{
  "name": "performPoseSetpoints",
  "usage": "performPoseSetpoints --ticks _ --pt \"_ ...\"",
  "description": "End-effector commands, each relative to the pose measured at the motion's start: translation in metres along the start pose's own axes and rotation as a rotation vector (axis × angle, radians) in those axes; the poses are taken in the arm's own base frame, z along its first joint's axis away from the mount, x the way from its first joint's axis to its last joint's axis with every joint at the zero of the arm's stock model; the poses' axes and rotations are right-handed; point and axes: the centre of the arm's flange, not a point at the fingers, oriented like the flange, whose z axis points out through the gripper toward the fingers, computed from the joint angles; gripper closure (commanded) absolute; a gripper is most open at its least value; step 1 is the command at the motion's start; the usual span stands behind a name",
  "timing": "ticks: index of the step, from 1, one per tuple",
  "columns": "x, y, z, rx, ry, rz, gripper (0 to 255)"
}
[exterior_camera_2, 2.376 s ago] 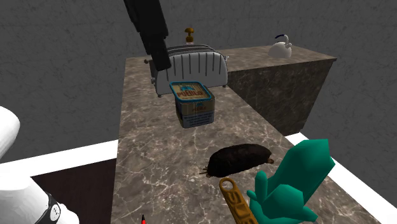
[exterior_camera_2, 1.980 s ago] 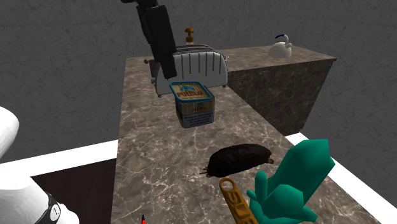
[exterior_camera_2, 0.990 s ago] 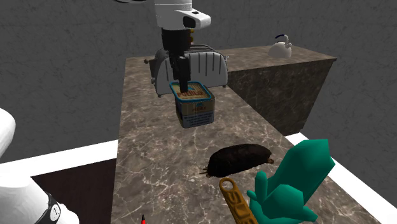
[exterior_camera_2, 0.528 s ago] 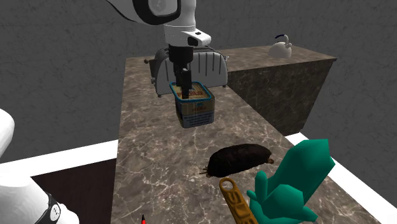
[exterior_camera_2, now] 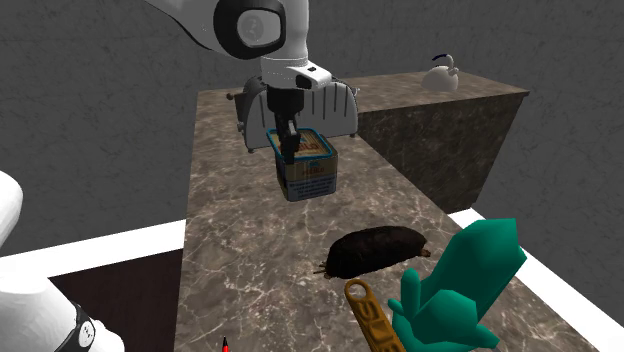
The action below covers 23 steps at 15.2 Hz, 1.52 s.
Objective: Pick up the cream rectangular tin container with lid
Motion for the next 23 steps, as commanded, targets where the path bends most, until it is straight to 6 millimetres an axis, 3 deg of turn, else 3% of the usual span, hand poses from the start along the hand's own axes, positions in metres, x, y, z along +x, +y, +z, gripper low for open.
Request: performPoseSetpoints --ticks 1,8,23 --pt "0.0 0.0 0.001 -0.001 -0.001 0.0 255" --pt "0.0 0.0 0.002 -0.001 -0.001 0.0 255" --pt "-0.002 -0.002 -0.077 -0.001 -0.001 0.0 255"
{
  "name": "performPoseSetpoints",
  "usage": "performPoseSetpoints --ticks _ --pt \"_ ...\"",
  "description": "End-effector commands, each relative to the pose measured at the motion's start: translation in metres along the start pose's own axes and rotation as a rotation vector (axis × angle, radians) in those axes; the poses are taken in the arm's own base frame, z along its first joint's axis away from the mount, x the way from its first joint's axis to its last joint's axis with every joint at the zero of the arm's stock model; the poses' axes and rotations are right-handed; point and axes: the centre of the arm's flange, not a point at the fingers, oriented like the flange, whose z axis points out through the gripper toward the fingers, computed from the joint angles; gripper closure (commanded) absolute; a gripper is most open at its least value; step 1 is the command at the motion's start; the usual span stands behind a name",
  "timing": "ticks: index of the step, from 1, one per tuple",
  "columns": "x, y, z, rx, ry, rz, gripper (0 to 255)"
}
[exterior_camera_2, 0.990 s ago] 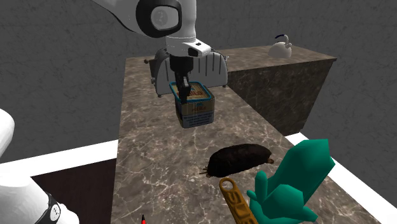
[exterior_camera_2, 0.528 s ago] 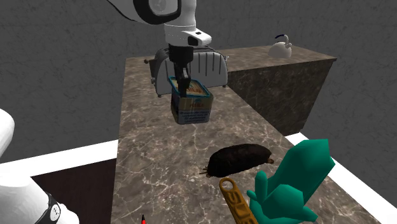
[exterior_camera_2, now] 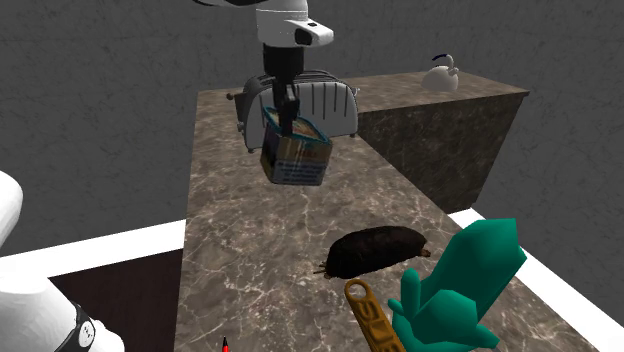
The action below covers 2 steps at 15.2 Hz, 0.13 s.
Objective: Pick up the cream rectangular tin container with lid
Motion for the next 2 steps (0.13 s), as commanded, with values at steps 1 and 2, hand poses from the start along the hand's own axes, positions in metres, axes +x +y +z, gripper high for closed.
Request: performPoseSetpoints --ticks 1,2 --pt "-0.0012 0.0001 -0.0083 0.001 0.003 0.0 255" --pt "-0.0012 0.0001 -0.0083 0.001 0.003 0.0 255"
